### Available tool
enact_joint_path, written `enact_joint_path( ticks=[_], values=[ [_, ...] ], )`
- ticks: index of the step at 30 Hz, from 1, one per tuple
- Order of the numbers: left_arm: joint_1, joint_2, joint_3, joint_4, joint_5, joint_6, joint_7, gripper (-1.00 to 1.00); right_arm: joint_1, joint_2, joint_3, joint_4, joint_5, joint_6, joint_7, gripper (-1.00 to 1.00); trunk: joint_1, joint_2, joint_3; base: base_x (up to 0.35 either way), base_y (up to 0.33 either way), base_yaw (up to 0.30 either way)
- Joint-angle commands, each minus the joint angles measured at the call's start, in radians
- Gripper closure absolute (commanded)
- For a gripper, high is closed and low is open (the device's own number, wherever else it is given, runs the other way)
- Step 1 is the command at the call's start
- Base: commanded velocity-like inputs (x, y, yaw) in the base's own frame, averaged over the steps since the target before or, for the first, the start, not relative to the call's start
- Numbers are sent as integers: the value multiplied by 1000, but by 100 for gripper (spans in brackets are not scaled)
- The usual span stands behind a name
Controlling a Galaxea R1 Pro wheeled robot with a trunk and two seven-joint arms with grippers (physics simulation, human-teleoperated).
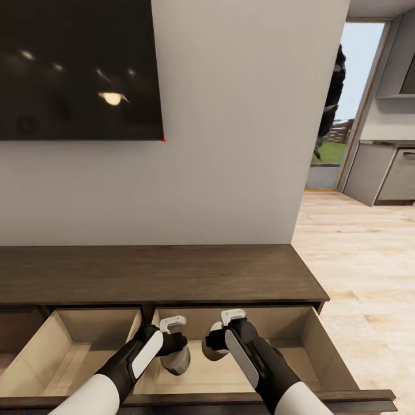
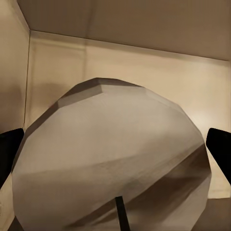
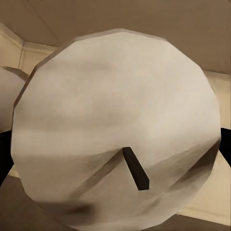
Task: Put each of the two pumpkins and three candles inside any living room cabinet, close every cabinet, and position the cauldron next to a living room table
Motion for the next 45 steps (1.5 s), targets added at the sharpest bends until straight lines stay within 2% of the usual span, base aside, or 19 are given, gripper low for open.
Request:
enact_joint_path(
  ticks=[1, 4, 7, 8, 12, 14, 19, 26, 32, 43, 45],
  values=[
    [-1, 1, -4, -2, 11, 1, 10, 100, -1, 3, 2, 2, -8, -2, -12, 100, 0, 0, -1, 0, 0, 0],
    [-2, -2, -6, -2, 11, 2, 10, 100, -1, 7, 3, 4, -13, -12, -12, 100, 0, 0, -1, 0, 0, 0],
    [-26, -19, -6, -21, 11, 9, 25, 100, -1, 7, 3, 5, -17, -23, -13, 100, 0, 0, -1, 0, 0, 0],
    [-37, -23, -6, -29, 12, 12, 47, 100, -1, 8, 3, 5, -18, -28, -13, 100, 0, 0, -1, 0, 0, 0],
    [-67, -63, -4, -46, 25, 17, 210, 100, -1, 8, 3, 8, -21, -43, -13, 100, 0, 0, -1, 0, 0, 0],
    [-76, -74, -3, -41, 29, 17, 236, 100, -1, 8, 3, 8, -21, -45, -13, 100, 0, 0, -1, 0, 0, 0],
    [-81, -79, -1, -38, 33, 17, 247, 100, -1, 8, 2, 13, -22, -55, -13, 100, 0, 0, -1, 0, 0, 0],
    [-82, -79, 0, -29, 36, 17, 248, 100, -6, 9, 1, 73, -22, -95, -15, 100, 0, 0, -1, 0, 0, 0],
    [-82, -79, 3, 6, 34, 10, 248, 100, -6, 13, 1, 80, -23, -98, -93, 100, 0, 0, -1, 0, 0, 0],
    [-82, -79, 8, 37, 34, 4, 245, 100, -7, 13, 1, 94, -23, -120, -103, 100, 0, 0, -1, 0, 0, 0],
    [-82, -78, 8, 38, 34, 5, 243, 100, -23, 13, 0, 120, -23, -120, -103, 100, 0, 0, -1, 0, 0, 0]
  ],
)
